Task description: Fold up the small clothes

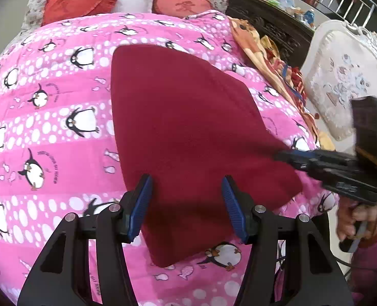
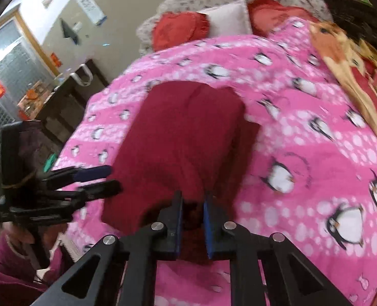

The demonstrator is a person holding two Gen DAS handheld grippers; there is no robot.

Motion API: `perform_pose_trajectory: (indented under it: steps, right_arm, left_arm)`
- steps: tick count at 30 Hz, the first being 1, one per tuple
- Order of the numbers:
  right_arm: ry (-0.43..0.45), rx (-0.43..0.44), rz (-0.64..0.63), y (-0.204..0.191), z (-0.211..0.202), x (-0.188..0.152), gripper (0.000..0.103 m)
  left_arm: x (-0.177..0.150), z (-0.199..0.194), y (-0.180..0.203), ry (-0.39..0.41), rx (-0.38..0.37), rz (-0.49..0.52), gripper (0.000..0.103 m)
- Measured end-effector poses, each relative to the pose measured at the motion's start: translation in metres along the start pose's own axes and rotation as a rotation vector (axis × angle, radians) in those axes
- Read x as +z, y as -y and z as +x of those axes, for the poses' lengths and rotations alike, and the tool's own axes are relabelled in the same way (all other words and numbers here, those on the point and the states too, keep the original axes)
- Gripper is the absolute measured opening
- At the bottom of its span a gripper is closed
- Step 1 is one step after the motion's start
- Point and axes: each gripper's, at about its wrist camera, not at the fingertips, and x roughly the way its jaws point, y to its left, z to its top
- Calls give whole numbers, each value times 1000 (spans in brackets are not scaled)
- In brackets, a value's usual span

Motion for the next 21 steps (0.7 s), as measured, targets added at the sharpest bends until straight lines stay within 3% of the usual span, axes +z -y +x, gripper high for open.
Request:
perform_pose_trajectory:
  steps: [4, 8, 11, 14, 18, 21]
  right_arm:
    - [-11, 11, 23, 4, -3, -11, 13]
    - [-16, 1, -12, -4, -17, -11, 13]
    - [65, -37, -37, -19, -37, -3, 17]
    - [123, 24, -71, -34, -53, 6, 26]
    - [85, 21, -137, -57, -36, 10, 26]
    - [16, -13, -131, -52, -9, 0, 26]
  left_arm:
    - [-6, 0, 13, 0, 53, 79, 56]
    - [-7, -2, 13, -5, 48, 88, 56]
    - [-6, 0, 10, -6, 65, 74, 56]
    - [-6, 2, 9, -6, 55, 60, 56]
    - [-5, 1, 8, -8, 58, 60, 56]
    - [-6, 1, 6, -7, 54, 49, 56]
